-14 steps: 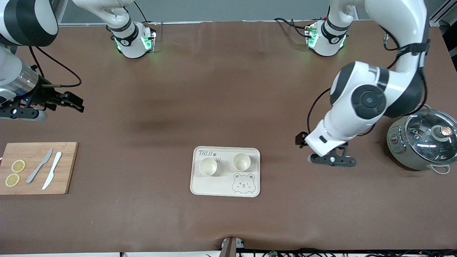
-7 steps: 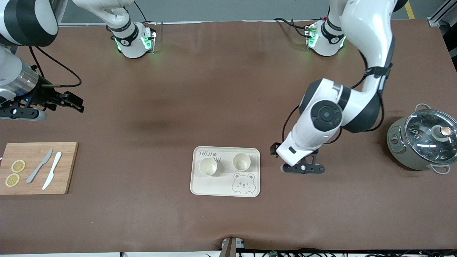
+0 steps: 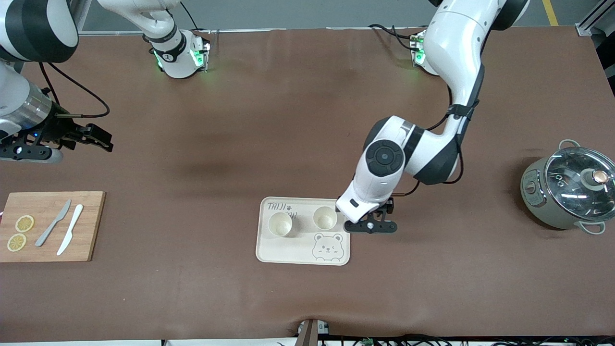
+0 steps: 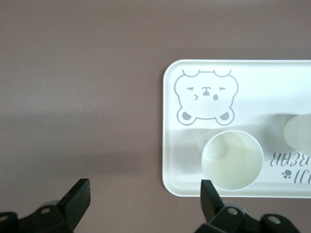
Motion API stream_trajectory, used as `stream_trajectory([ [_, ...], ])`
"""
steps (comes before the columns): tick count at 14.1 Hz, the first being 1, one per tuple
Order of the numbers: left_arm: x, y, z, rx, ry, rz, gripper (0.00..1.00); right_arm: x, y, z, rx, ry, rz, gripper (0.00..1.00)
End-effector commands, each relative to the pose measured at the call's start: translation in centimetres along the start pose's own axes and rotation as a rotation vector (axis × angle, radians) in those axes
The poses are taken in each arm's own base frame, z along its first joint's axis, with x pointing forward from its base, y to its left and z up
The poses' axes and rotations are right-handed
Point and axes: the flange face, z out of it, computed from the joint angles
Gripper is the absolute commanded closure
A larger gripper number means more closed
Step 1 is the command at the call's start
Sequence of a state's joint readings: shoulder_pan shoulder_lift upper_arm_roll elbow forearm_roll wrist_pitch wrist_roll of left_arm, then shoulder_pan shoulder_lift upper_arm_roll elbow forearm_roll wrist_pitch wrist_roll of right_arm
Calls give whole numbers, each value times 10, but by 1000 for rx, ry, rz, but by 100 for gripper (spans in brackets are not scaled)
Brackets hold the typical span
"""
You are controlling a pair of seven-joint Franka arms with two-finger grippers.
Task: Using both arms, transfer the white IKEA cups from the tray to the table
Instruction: 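Lower the left gripper around the cup rim and close it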
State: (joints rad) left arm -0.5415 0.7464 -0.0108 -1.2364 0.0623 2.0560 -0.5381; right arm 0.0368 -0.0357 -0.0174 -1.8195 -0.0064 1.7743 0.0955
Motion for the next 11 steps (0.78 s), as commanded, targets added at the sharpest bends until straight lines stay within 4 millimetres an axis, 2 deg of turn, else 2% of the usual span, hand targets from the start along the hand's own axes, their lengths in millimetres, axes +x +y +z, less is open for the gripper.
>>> stream_trajectory([
  [1,0,17,14,16,37,-23,0,-6,-1,-2,-13,12,-4,0],
  [5,-5,29,30,7,52,-7,0,-5,0,-2,-13,12,-3,0],
  [11,-5,34,53,-6,68,-14,0,-2,3,-2,-11,26,-10,0],
])
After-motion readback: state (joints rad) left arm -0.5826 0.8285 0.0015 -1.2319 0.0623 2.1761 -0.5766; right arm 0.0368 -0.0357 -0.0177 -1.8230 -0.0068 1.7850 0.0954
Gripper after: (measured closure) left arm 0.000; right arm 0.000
